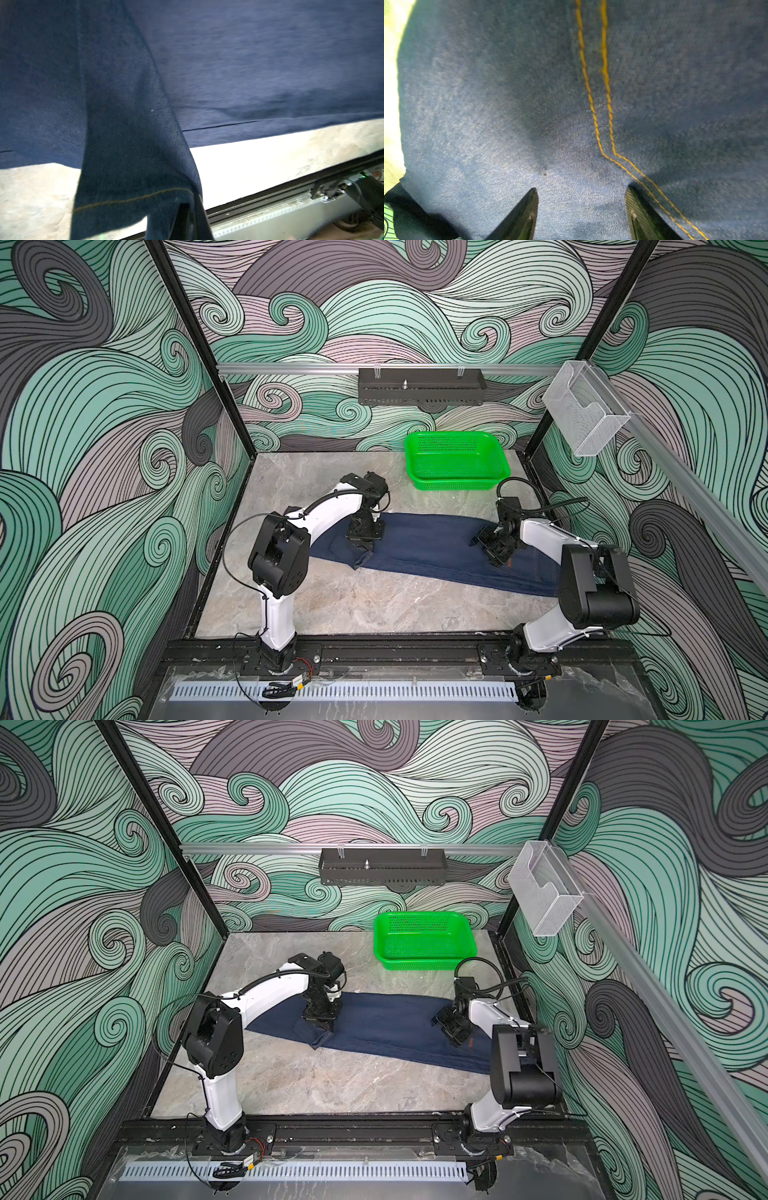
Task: Fold and stack the trousers
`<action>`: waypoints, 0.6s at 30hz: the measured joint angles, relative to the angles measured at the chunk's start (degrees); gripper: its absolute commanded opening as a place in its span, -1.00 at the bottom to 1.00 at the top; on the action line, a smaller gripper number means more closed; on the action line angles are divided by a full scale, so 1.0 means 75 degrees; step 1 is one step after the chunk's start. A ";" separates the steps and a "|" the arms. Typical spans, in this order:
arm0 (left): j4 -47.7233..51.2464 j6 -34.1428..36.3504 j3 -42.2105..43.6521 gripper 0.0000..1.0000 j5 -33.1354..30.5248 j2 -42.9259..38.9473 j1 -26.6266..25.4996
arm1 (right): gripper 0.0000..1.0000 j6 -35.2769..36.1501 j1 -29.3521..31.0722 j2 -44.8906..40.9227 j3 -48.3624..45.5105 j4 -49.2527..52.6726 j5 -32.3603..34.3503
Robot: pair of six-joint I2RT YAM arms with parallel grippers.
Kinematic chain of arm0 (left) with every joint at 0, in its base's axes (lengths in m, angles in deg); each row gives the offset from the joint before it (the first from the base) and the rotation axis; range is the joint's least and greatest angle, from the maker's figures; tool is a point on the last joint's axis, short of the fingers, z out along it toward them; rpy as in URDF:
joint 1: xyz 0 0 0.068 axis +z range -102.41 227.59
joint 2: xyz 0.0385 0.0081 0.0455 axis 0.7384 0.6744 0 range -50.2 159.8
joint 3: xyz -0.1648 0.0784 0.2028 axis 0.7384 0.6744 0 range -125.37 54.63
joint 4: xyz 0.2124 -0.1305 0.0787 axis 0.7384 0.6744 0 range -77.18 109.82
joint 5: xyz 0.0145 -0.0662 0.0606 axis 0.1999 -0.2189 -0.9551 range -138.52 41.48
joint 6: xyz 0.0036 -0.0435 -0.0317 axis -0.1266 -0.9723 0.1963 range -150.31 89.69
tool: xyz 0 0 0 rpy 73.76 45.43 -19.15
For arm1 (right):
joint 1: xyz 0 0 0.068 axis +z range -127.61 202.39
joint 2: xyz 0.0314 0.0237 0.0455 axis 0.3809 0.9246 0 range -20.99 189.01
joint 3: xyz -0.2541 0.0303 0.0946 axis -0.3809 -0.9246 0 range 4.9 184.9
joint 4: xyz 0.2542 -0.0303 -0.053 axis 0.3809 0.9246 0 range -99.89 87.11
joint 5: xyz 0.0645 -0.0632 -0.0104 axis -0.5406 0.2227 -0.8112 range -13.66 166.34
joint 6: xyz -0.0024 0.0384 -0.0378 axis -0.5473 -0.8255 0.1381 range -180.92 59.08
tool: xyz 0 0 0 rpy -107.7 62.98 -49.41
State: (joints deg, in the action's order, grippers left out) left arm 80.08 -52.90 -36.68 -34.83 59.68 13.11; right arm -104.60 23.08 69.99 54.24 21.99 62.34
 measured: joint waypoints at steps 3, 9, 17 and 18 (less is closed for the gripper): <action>-0.0012 -0.0105 -0.0408 -1.00 0.0076 0.0195 -0.0344 | 0.35 0.0000 0.0000 0.0000 0.0000 0.0000 0.0000; -0.0090 -0.0332 -0.1244 -0.10 0.0294 0.0927 -0.1239 | 0.36 0.0003 -0.0003 0.0000 0.0000 0.0003 0.0003; 0.0102 -0.0478 -0.1419 0.29 0.0058 0.1000 -0.1390 | 0.36 0.0067 -0.0224 -0.0236 0.0000 0.0125 0.0009; 0.0114 -0.0525 -0.1408 0.29 0.0003 0.0962 -0.1370 | 0.36 0.0085 -0.0271 -0.0291 0.0000 0.0140 0.0009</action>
State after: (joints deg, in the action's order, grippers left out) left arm 80.93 -56.84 -47.24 -34.81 66.90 2.84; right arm -103.97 21.04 67.80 54.24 23.04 62.40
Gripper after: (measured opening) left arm 0.639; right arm 0.682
